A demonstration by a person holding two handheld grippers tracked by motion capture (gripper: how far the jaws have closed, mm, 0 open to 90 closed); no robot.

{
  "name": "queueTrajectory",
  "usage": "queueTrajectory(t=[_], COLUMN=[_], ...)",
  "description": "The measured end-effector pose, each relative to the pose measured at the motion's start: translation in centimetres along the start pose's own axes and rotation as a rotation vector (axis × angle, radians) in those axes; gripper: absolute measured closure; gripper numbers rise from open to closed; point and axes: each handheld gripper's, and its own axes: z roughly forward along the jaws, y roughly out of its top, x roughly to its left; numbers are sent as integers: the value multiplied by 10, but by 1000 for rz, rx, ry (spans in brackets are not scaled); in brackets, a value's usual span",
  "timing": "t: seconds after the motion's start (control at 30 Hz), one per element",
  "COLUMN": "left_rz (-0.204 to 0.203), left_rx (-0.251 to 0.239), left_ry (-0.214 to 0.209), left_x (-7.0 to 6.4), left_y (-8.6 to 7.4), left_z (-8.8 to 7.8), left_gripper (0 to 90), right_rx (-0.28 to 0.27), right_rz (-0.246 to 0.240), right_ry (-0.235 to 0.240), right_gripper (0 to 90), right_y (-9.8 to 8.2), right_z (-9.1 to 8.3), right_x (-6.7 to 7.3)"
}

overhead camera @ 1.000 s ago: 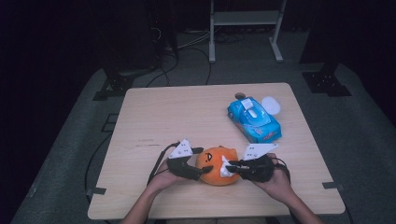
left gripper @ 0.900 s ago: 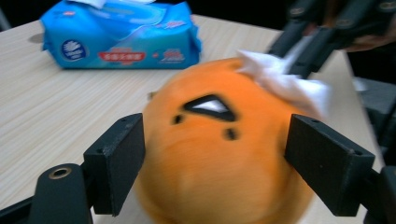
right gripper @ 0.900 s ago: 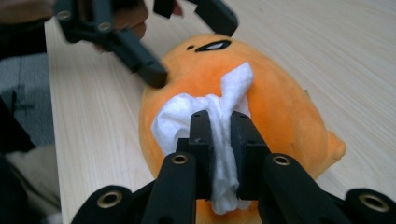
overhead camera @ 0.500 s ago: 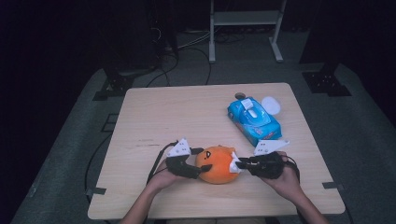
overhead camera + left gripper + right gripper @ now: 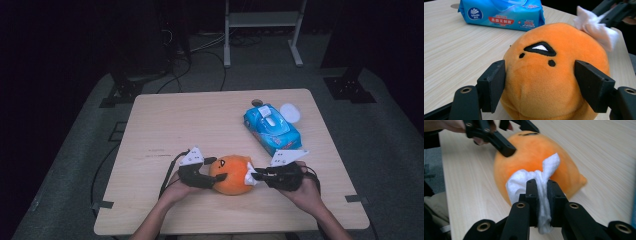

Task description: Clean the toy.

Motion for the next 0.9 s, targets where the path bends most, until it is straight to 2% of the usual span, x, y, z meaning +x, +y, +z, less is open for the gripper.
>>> queueTrajectory(t=[0.13, 0.2, 0.27, 0.3, 0.37, 0.43, 0.6, 0.67, 0.77, 0.83, 0.9], left_rz=[22, 36, 23, 22, 36, 48, 25, 35, 45, 37, 31], left_rx=[5, 15, 14, 7, 17, 25, 20, 23, 29, 27, 30], left_ry=[-51, -40, -25, -24, -14, -13, -34, -34, -34, -43, -52], left_x=[-4, -5, -5, -5, -7, -5, 1, 0, 0, 1, 2], left_y=[4, 2, 2, 2, 3, 2, -2, -2, -3, -5, -6], left_z=[-4, -2, 2, 4, 5, 2, -2, -1, -2, -2, -3], left_gripper=[155, 176, 225, 234, 248, 256, 274, 275, 275, 275, 274], right_rx=[14, 9, -10, -18, -17, 0, -15, -11, 2, -7, -25], right_rz=[16, 27, 35, 31, -7, -44, 32, 52, 53, 84, 92], right_ry=[17, 22, 27, 35, 56, 41, 32, 18, -16, -5, 10], right_gripper=[799, 800, 801, 801, 800, 799, 799, 799, 799, 799, 799], right_y=[-3, -3, -1, 1, 9, 12, 3, -1, -5, -7, -5], right_z=[6, 5, 5, 5, 9, 13, 7, 5, 2, 0, 0], right_x=[-2, -3, 0, 3, 13, 17, -3, -8, -13, -17, -15])
